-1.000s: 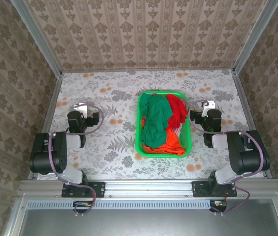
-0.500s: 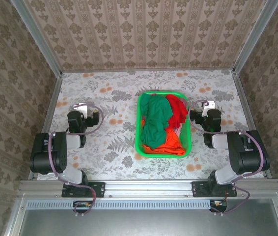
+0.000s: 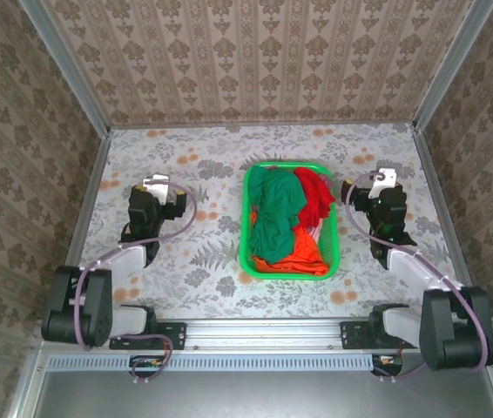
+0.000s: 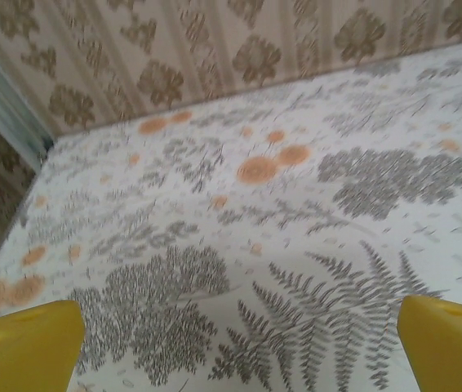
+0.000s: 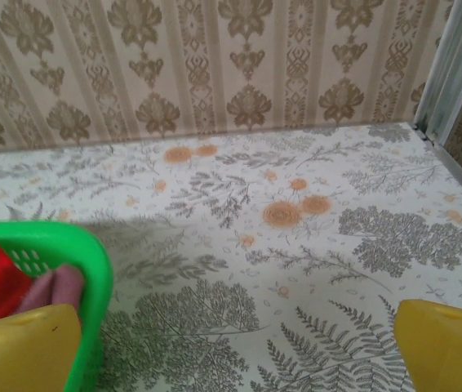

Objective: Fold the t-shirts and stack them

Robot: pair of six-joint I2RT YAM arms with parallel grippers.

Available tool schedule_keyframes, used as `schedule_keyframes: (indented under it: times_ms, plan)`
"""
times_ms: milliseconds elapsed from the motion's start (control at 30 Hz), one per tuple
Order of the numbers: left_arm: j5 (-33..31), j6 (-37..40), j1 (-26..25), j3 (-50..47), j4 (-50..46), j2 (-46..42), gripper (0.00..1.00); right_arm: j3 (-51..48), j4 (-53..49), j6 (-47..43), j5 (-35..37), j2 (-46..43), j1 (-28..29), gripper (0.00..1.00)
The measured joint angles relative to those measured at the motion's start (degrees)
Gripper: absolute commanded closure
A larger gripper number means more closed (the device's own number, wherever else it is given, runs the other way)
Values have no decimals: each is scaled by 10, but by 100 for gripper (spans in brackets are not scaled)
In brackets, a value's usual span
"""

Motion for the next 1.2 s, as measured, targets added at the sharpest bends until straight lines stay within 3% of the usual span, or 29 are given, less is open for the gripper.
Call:
schedule_keyframes:
  times_ms: [233, 367, 667, 867, 1100, 1200]
  plan:
    - [18, -6, -79, 112, -207, -104, 0, 127, -219, 76, -15, -48, 19, 0]
    - [50, -15, -118, 155, -301, -156, 0, 177, -311, 142, -26, -47, 66, 0]
    - [193, 54, -120, 223, -562, -229, 0, 284, -439, 229, 7, 34, 282, 0]
    - [260, 106, -120, 180, -595, -313, 0, 401, -475, 250, 54, 151, 416, 1]
    - [291, 122, -120, 141, -593, -332, 0, 479, -491, 270, 75, 293, 474, 21]
    - [295, 124, -120, 121, -589, -351, 0, 499, -504, 283, 77, 340, 475, 36]
